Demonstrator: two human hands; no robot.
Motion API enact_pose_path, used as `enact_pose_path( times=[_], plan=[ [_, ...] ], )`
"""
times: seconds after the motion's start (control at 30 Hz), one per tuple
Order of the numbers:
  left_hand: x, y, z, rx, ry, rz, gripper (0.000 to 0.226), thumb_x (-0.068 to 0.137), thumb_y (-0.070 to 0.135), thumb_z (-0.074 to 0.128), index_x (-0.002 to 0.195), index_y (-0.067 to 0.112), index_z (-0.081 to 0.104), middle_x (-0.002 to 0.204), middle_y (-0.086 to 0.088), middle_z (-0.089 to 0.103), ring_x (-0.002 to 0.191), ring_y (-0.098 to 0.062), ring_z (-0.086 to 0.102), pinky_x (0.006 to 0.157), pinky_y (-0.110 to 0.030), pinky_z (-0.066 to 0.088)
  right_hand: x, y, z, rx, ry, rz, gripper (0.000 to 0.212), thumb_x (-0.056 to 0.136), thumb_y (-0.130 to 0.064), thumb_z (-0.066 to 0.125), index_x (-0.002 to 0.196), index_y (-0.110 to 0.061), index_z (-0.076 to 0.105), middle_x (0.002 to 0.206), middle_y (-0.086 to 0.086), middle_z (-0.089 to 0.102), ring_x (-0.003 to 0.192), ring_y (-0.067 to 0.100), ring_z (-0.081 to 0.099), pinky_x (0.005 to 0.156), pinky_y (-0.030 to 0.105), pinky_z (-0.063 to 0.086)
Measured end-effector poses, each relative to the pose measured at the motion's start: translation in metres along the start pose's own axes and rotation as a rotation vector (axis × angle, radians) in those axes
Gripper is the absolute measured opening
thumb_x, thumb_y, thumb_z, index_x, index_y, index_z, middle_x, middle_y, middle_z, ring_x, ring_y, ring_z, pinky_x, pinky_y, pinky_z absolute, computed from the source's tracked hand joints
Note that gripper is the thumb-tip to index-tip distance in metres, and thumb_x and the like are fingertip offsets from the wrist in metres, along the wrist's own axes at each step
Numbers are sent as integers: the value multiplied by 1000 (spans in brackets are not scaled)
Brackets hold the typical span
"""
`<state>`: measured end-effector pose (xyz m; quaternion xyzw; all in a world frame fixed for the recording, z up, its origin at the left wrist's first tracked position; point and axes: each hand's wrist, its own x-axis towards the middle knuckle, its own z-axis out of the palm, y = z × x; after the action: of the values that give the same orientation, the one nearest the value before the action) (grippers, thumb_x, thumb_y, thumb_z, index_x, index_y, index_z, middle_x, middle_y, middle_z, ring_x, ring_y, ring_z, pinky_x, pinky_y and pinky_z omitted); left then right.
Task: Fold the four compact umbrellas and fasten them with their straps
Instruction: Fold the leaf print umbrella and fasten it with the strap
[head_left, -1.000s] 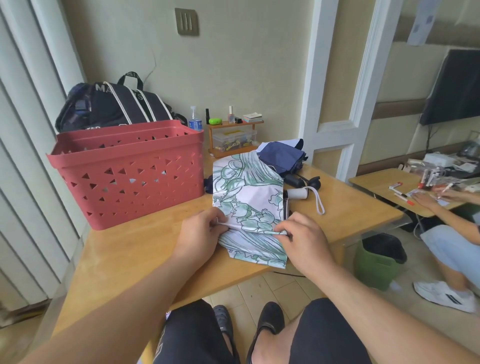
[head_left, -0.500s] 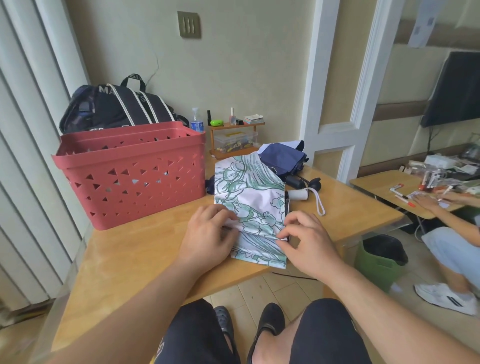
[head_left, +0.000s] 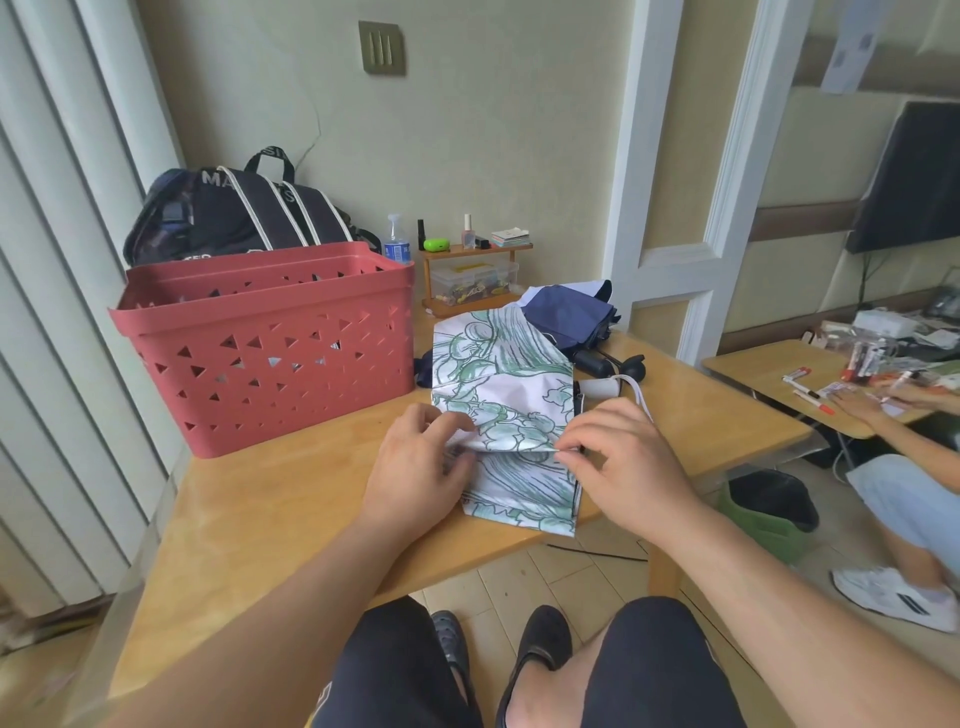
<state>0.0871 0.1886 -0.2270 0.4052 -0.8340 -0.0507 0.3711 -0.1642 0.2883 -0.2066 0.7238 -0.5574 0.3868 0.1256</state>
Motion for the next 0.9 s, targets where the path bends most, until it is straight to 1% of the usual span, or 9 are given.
enact_pose_path(
  times=[0.1,0.2,0.3,0.37,0.43,0.53,0.67,0.77,0.9],
  plan=[
    [1,-3,-2,-42,-44,-108,37,93,25,66,124,42,59,115,9,44,87,-9,59,76,-34,53,-1,-3,1,0,-37,24,5,87,-21,80,86,-25,78,89,-19,70,99,17,54,88,32,47],
    [2,-5,-5,-100,-154,-138,43,88,22,69,120,48,58,117,12,40,82,1,62,82,-34,56,-4,-6,2,-31,-89,32,8,85,-22,71,82,-29,72,81,-23,64,97,14,51,84,43,51],
    [3,-5,-5,-143,-202,-132,43,85,15,69,112,48,62,114,16,39,80,1,62,85,-30,54,-4,-11,3,-119,-177,46,23,82,-18,69,98,-34,74,75,-26,52,97,14,50,84,41,44],
    [3,-6,-4,-153,-174,-132,39,85,12,70,106,44,66,112,15,41,80,1,62,81,-26,52,-4,-15,4,-170,-239,29,39,84,-17,66,116,-38,74,78,-26,45,100,17,50,84,40,39],
    [2,-7,-3,-141,-109,-146,30,85,11,71,95,39,71,107,14,46,79,2,61,74,-21,47,-4,-19,7,-218,-324,8,39,90,-20,62,120,-41,74,84,-24,44,107,19,50,90,42,38],
    [0,-6,0,-99,-27,-152,27,83,8,73,82,35,74,98,13,55,77,-3,58,71,-27,49,-3,-23,9,-256,-463,57,37,99,-28,53,128,-46,69,91,-23,42,117,14,41,100,39,32],
    [-2,-4,0,-33,10,-99,27,82,13,70,97,35,71,99,9,54,81,-14,58,70,-36,54,0,-25,8,-267,-532,100,39,101,-27,49,129,-48,66,93,-23,43,118,13,39,99,40,32],
    [-2,-4,-2,-75,-36,-140,46,79,18,68,118,41,59,98,8,57,84,-12,60,72,-31,50,1,-25,7,-249,-579,104,46,101,-22,46,137,-47,59,102,-24,44,120,13,39,95,40,32],
    [0,-6,-4,-96,-2,-98,36,86,16,74,114,38,65,99,16,66,88,-6,59,70,-17,42,4,-22,9,-193,-647,129,57,101,-16,42,150,-45,43,114,-21,47,119,14,37,98,42,37]
  ],
)
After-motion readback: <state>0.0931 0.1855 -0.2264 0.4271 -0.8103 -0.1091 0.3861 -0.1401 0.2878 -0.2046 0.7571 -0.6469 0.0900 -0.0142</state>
